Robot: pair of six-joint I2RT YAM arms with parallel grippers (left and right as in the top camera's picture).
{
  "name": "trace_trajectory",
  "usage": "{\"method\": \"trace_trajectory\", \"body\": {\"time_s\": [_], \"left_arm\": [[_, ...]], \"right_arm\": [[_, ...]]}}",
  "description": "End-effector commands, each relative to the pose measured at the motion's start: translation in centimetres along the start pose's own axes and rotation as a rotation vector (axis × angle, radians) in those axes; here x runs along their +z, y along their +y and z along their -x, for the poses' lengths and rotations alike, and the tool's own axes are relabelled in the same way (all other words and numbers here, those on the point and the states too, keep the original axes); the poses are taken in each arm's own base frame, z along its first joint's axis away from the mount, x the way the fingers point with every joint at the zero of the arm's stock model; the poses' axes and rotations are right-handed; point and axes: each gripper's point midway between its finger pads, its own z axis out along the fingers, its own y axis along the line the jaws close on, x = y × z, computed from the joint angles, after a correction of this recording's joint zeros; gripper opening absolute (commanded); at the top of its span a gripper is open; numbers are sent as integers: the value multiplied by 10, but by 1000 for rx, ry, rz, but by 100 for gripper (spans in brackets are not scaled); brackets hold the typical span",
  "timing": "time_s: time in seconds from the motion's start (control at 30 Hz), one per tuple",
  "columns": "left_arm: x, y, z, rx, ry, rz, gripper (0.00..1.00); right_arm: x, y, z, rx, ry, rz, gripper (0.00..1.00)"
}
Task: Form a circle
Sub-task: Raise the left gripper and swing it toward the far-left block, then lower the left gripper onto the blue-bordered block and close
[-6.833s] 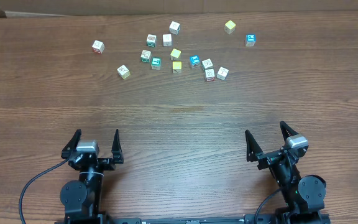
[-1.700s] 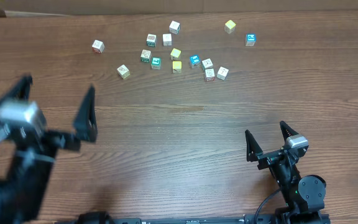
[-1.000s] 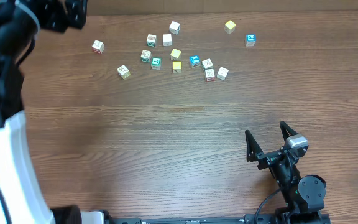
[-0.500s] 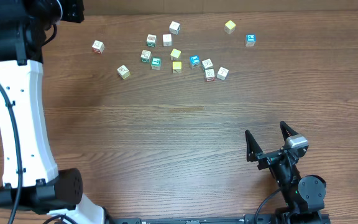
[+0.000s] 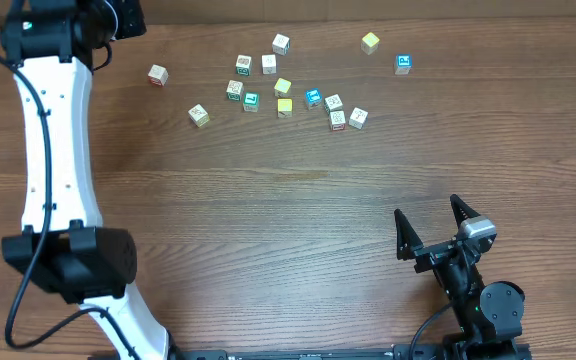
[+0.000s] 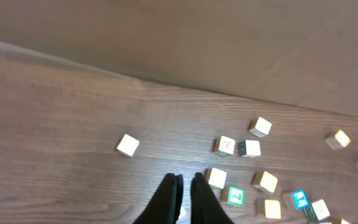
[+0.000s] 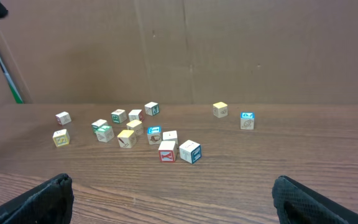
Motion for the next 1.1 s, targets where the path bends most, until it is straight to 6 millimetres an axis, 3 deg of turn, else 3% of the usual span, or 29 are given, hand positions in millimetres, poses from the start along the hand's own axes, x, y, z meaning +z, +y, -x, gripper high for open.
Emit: {"method": "trace_trajectory", "body": {"time_s": [0.0,0.13,0.37,0.5,0.7,0.9,1.07], "left_arm": [[16,3,1,-90,-3,26,4],[32,4,8,-81,-39,26,4],[77,20,31,-73,-162,79,4],[109,27,23,-78,-160,84,4],[147,18,11,-65,-158,58,4],[167,-3,6,-26,-177,25,4],[191,-7,-21,26,-117,57,5]], "right_arm": [[0,-2,-2,-5,-3,-6,100],[0,-2,-2,-5,-3,-6,100],[0,-2,-2,-5,-3,-6,100],[0,-2,-2,-5,-3,-6,100],[0,-2,-2,-5,-3,-6,100],[0,-2,-2,-5,-3,-6,100],[0,-2,-2,-5,-3,-6,100]]}}
